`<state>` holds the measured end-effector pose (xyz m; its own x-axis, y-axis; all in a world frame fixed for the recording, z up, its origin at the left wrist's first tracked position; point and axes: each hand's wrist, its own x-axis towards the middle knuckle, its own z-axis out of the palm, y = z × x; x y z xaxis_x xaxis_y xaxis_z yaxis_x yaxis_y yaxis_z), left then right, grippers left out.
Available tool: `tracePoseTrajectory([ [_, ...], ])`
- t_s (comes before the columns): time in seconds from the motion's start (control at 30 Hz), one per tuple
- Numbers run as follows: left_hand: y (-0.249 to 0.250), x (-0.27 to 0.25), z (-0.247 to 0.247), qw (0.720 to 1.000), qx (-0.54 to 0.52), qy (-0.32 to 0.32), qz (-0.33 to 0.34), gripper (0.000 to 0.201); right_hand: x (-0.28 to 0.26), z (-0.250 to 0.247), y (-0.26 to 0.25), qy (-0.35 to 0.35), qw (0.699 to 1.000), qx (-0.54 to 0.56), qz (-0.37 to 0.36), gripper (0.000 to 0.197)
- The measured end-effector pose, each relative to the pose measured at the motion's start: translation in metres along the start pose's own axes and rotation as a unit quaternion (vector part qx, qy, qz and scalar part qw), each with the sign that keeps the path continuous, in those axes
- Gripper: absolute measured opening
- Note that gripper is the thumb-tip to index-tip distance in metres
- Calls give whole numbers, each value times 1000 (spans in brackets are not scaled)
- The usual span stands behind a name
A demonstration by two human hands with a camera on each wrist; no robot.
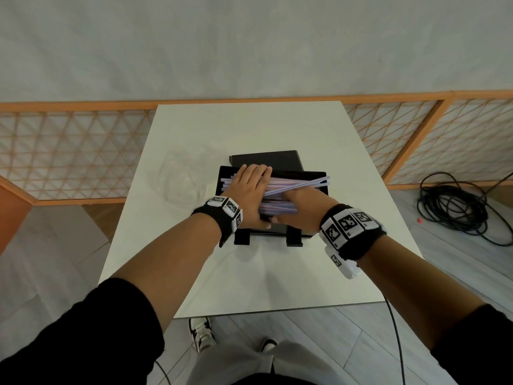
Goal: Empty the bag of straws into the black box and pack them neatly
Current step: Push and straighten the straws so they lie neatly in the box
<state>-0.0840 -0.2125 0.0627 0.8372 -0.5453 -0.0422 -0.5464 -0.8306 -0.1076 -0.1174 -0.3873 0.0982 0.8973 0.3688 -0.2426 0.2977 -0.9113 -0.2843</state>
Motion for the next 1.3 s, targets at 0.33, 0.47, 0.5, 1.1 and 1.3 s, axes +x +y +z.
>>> tracePoseTrajectory([
  [0.33,-3,4,-2,1000,-8,-11,2,124,-10,-34,10,163,987,-4,7,25],
  [0.47,-3,4,-2,1000,-11,-8,5,123,-4,-13,19,131,988,15,78,45],
  [0.5,-2,3,-1,1000,-10,-8,3,124,-3,-6,19,130,988,35,81,47],
  [1.1,2,-9,2,1000,-15,25,4,121,17,9,6,10,995,-33,96,79],
  [1.3,4,-11,1,999,-15,30,1,118,16,17,-2,123,978,-146,80,61],
])
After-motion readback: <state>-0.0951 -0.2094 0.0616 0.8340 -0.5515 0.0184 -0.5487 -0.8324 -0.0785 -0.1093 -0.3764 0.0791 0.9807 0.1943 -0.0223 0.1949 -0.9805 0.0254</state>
